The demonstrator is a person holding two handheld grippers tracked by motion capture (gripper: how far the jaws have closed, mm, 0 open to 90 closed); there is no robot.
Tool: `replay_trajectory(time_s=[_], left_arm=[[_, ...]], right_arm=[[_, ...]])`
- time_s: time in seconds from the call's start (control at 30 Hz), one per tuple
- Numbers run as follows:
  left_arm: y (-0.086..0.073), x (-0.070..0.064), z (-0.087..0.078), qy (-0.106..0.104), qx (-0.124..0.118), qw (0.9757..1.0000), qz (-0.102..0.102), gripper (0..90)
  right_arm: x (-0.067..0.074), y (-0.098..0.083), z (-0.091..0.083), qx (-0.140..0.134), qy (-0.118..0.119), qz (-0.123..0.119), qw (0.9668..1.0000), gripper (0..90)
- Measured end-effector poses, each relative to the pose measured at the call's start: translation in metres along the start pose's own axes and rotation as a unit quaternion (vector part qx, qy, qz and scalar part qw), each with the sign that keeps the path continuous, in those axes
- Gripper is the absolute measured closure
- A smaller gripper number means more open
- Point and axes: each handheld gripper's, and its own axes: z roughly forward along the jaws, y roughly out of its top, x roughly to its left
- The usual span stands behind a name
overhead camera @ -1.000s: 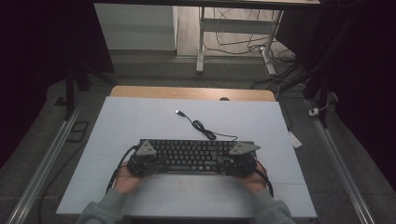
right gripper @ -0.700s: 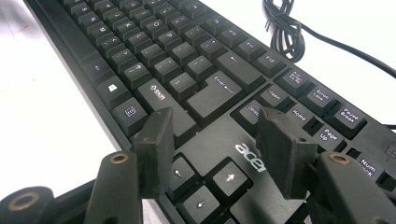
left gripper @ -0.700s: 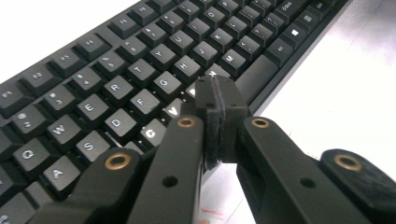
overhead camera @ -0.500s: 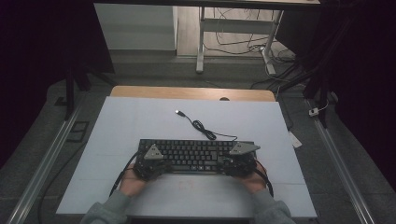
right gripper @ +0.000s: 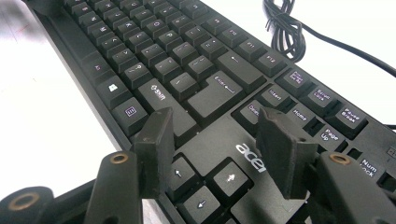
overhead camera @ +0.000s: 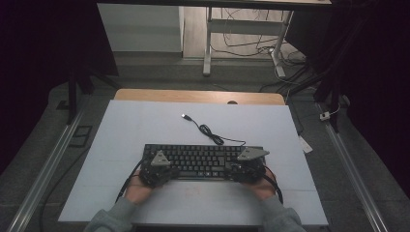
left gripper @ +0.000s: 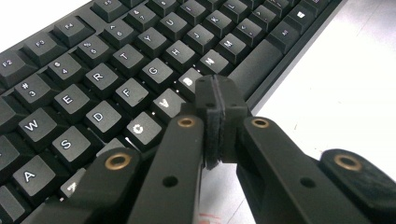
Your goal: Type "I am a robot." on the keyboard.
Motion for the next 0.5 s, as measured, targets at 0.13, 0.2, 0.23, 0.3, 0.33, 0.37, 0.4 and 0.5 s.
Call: replay_trajectory(time_s=[0.13, 0.2, 0.23, 0.3, 0.33, 0.37, 0.4, 0.5], left_arm=[[-0.0002, 0.0002, 0.0006, 0.0, 0.0, 1.0, 0.0, 88.5], [-0.0009, 0.0, 0.0027, 0.003, 0.005, 1.0, 0.003, 88.6], [-0.0013, 0.0, 0.0032, 0.001, 0.002, 1.0, 0.002, 88.6], [-0.0009, -0.0001, 0.0028, 0.001, 0.001, 1.0, 0.002, 88.6], [-0.0008, -0.0002, 0.0021, 0.004, 0.002, 1.0, 0.004, 88.6], [-0.0007, -0.0008, 0.0015, 0.007, 0.0, 1.0, 0.002, 88.6], [-0.0004, -0.0005, 0.0001, 0.009, -0.004, 0.9999, 0.003, 88.6], [0.0014, 0.0016, -0.0065, 0.011, -0.019, 0.9997, -0.002, 88.6]], right_arm=[[0.0001, 0.0, 0.0001, 0.0, 0.0, 0.0, 1.0, 46.7], [0.0, 0.0, 0.0002, 0.0, 0.0, 0.0, 1.0, 46.7], [0.0, 0.0, 0.0002, 0.0, 0.0, 0.0, 1.0, 46.7], [0.0, 0.0, 0.0002, 0.0, 0.0, 0.0, 1.0, 46.6], [0.0001, 0.0, 0.0001, 0.0, 0.0, 0.0, 1.0, 46.7], [0.0001, 0.0001, 0.0, 0.0, 0.0, 0.0, 1.0, 46.7], [0.0001, 0.0001, -0.0001, -0.001, 0.0, -0.001, 1.0, 46.7], [-0.0004, 0.0, -0.0005, -0.001, 0.0, 0.0, 1.0, 46.7]])
